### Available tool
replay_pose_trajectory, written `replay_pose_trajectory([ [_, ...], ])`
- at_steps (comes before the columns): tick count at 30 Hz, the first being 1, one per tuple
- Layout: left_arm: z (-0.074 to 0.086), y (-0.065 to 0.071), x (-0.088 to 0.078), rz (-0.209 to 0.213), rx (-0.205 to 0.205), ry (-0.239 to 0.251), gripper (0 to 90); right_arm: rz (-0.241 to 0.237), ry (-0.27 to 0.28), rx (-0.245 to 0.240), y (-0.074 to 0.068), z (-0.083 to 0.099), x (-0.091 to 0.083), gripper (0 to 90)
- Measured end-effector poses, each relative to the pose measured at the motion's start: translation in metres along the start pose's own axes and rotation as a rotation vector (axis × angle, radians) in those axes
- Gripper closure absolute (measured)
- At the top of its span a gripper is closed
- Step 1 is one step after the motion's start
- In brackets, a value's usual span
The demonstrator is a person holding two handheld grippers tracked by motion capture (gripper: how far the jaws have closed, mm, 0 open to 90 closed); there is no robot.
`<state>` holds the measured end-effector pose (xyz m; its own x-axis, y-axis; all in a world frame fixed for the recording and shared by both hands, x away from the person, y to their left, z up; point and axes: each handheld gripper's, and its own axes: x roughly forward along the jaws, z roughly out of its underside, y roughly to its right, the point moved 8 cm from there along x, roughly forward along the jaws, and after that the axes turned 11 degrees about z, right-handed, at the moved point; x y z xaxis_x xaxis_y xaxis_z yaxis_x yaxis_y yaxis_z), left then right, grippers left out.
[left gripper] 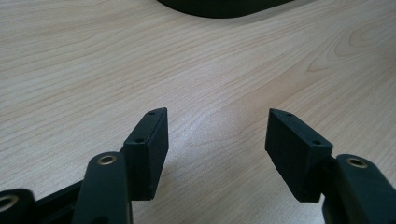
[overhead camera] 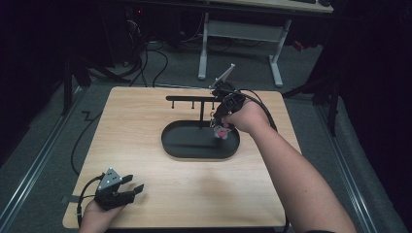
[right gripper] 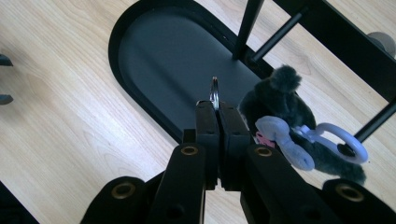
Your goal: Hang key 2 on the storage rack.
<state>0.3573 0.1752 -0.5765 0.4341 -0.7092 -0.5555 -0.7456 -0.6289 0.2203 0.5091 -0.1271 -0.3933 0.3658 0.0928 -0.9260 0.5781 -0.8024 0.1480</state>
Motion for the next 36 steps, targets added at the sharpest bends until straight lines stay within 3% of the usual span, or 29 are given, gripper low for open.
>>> replay_pose_trajectory([
  [7,0.000,0.000,0.000,0.002,-0.001,-0.002,40.2,0.010,-0.001,-0.008,0.000,-0.007,0.000,89.3],
  [14,0.001,0.000,-0.001,0.002,-0.002,-0.002,40.2,0.025,0.002,0.023,0.013,-0.016,0.003,89.3],
  [36,0.002,0.000,0.000,-0.001,-0.002,-0.004,40.2,0.033,0.002,0.096,0.027,-0.026,0.014,89.1],
])
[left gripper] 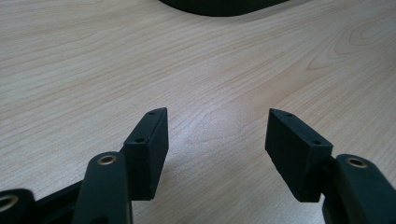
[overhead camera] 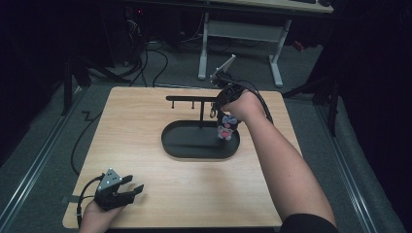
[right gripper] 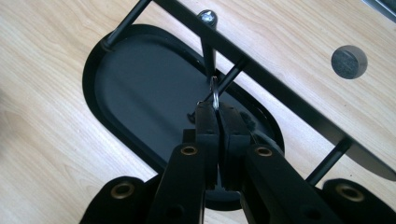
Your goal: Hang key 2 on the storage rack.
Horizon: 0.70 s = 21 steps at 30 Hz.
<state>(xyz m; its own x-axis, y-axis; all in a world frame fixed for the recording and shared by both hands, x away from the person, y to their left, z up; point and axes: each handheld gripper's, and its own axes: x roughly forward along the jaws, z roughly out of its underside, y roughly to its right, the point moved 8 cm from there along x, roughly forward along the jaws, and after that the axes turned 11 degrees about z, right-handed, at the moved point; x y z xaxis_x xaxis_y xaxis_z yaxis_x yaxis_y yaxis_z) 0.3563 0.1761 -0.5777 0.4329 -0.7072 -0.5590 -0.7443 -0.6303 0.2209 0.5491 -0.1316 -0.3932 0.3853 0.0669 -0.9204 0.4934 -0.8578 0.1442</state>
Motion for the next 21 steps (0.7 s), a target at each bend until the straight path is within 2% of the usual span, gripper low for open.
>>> replay_pose_trajectory([
  [4,0.000,0.000,0.000,0.000,0.000,0.001,40.2,0.007,0.021,0.015,0.003,-0.001,0.002,87.8],
  [7,0.000,0.000,0.000,0.002,0.001,-0.004,40.3,0.020,0.041,0.027,0.005,-0.002,-0.001,83.0],
  [11,0.000,0.000,0.001,0.002,0.005,-0.005,40.2,0.015,0.050,0.039,0.005,0.001,-0.006,82.6],
  [21,0.000,0.003,0.003,0.007,0.012,-0.015,40.2,-0.005,0.054,0.012,-0.004,0.017,-0.009,81.6],
])
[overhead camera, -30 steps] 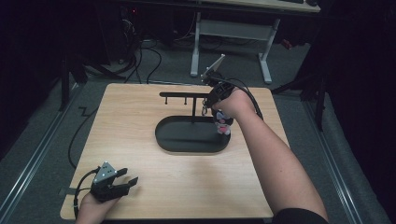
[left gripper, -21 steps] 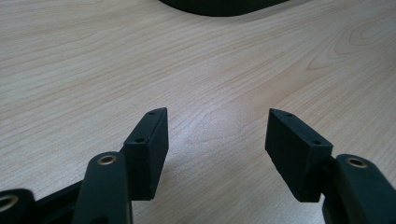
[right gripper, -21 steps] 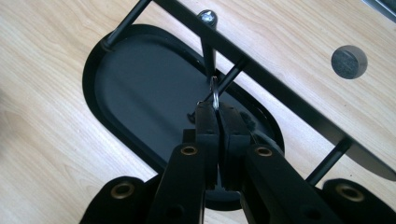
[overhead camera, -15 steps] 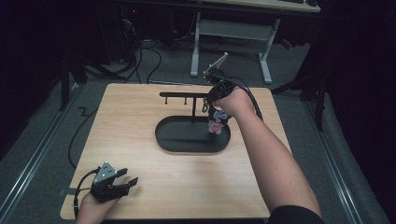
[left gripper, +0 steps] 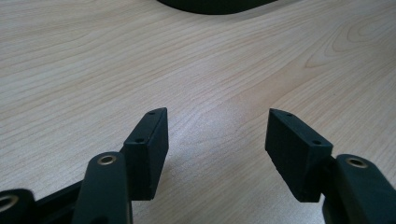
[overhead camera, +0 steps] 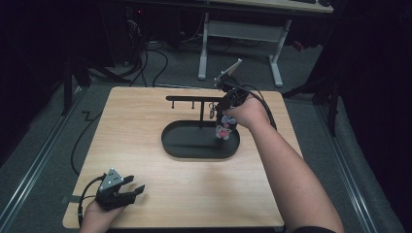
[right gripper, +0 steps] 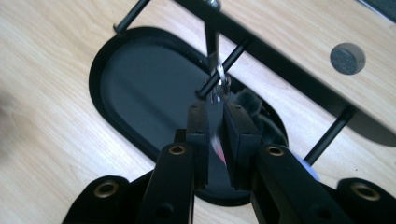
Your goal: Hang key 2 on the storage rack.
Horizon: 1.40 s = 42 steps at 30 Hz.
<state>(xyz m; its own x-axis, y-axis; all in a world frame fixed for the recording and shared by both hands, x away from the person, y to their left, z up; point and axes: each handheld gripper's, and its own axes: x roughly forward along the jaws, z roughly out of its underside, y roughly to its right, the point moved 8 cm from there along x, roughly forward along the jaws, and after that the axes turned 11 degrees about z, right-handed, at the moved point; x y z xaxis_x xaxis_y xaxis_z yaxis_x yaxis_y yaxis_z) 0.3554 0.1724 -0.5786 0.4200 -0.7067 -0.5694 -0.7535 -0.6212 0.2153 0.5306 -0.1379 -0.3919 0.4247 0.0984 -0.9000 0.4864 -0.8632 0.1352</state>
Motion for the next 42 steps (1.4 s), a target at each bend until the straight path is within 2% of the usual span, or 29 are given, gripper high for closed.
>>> replay_pose_trajectory([
  [9,0.000,0.000,0.001,0.002,0.001,-0.005,40.2,-0.026,0.017,0.000,-0.002,0.014,0.000,77.9],
  [25,0.000,0.002,0.004,-0.001,0.007,-0.012,40.1,-0.050,0.038,-0.025,-0.009,0.062,0.015,62.6],
  [32,-0.001,0.002,0.004,0.000,0.010,-0.009,39.8,-0.063,0.091,-0.010,-0.011,0.084,0.024,49.7],
  [35,-0.001,0.004,0.005,0.016,0.012,0.001,39.3,-0.060,0.123,0.001,-0.011,0.094,0.028,45.0],
  [42,-0.002,0.007,0.006,0.031,0.022,0.005,38.1,-0.056,0.170,0.008,-0.015,0.120,0.036,40.2],
])
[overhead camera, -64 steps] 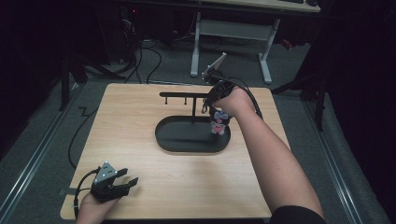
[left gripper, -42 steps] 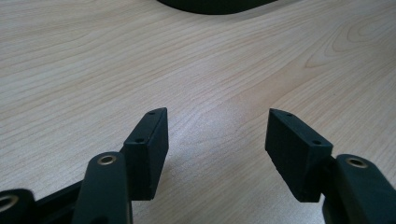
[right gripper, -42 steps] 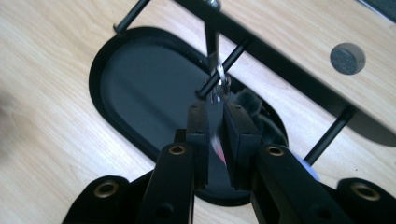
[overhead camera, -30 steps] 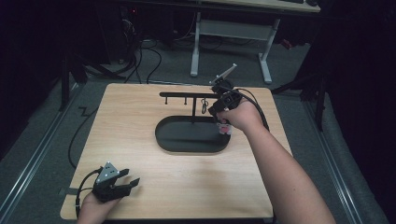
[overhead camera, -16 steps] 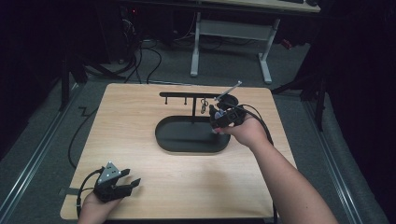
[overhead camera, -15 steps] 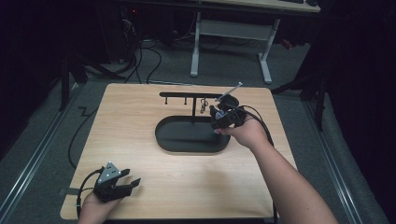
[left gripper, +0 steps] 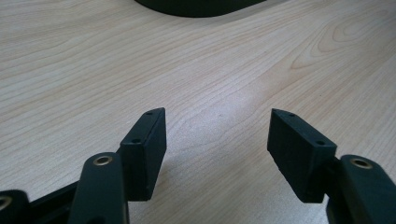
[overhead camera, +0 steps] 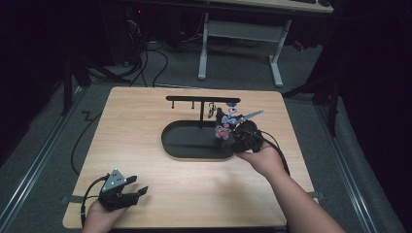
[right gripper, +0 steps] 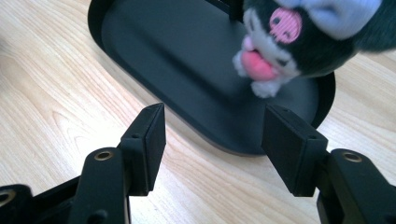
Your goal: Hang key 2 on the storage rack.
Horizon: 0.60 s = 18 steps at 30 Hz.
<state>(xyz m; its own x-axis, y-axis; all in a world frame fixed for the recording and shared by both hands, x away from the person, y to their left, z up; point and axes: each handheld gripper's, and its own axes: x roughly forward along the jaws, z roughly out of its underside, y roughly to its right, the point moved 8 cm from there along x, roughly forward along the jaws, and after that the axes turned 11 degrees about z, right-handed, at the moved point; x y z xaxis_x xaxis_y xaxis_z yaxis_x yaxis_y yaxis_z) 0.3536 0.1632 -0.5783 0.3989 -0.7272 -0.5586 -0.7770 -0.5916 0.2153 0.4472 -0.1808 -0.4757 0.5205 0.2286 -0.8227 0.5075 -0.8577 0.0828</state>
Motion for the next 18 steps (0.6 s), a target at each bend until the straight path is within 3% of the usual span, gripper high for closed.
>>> replay_pose_trajectory([
  [2,0.000,0.000,0.000,-0.001,0.000,0.004,37.9,-0.014,0.022,0.019,-0.003,0.008,-0.001,39.2],
  [7,-0.001,0.001,0.000,0.001,-0.001,0.010,37.8,0.002,0.112,0.026,-0.009,0.028,-0.006,36.2],
  [13,-0.001,0.003,0.002,0.002,0.003,0.006,37.4,0.070,0.240,0.016,-0.011,0.065,-0.007,33.8],
  [18,-0.002,0.005,0.001,0.003,0.004,0.020,37.2,0.060,0.305,0.068,-0.012,0.099,-0.005,32.6],
])
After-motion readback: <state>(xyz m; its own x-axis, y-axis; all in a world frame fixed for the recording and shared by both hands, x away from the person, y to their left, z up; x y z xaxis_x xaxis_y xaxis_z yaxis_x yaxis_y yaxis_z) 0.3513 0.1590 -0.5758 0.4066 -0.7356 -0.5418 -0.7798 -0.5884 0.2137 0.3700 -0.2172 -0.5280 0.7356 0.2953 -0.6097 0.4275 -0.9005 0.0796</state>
